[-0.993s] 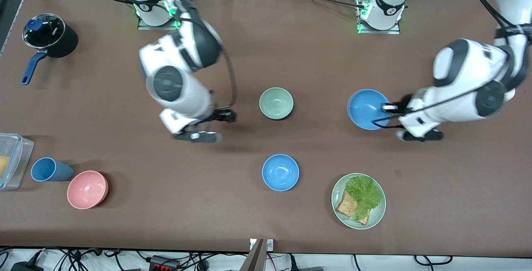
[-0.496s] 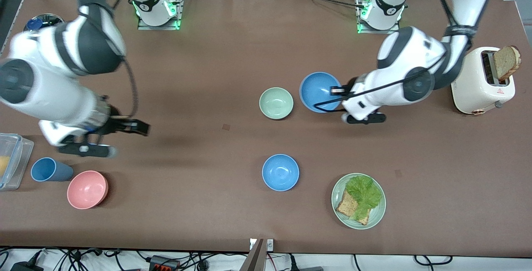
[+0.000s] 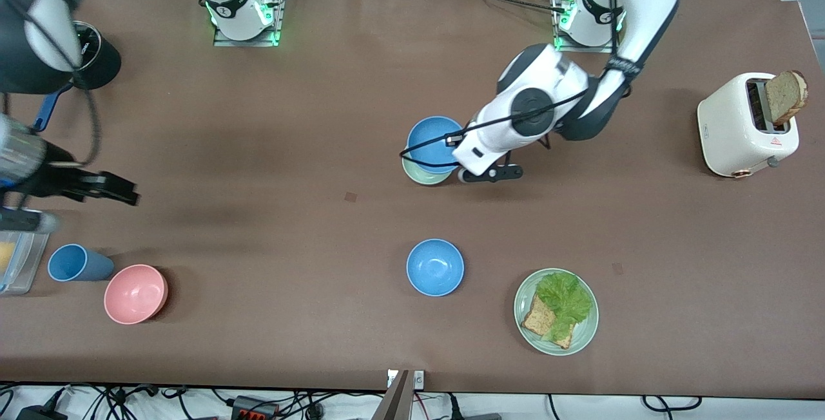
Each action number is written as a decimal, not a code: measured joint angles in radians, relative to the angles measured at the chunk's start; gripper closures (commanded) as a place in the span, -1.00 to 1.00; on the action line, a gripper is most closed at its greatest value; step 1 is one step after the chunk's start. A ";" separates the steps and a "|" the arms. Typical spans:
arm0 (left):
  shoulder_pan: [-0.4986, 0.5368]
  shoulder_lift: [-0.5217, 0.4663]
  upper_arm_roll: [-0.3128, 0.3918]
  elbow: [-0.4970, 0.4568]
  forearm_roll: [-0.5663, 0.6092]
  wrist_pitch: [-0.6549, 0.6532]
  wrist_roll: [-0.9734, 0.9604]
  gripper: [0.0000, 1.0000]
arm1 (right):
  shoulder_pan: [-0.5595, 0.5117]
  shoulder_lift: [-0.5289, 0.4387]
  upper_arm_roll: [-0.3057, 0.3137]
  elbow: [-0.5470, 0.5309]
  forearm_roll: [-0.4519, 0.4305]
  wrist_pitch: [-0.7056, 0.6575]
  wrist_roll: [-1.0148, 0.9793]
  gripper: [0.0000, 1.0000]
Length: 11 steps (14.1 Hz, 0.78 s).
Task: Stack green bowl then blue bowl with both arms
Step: 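Release the green bowl and withdraw the right gripper while the left carries, then lower the blue bowl into the green bowl and open the left gripper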
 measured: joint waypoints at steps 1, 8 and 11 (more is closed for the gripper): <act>-0.010 0.023 0.001 0.005 0.022 0.007 -0.007 0.99 | -0.003 -0.017 -0.016 0.000 0.000 -0.015 -0.010 -1.00; -0.036 0.108 0.004 0.019 0.101 0.049 -0.017 0.97 | -0.029 -0.075 -0.039 -0.011 0.000 -0.098 -0.107 -1.00; -0.050 0.127 0.005 0.020 0.102 0.069 -0.034 0.61 | -0.029 -0.115 -0.039 -0.074 0.000 -0.097 -0.107 -1.00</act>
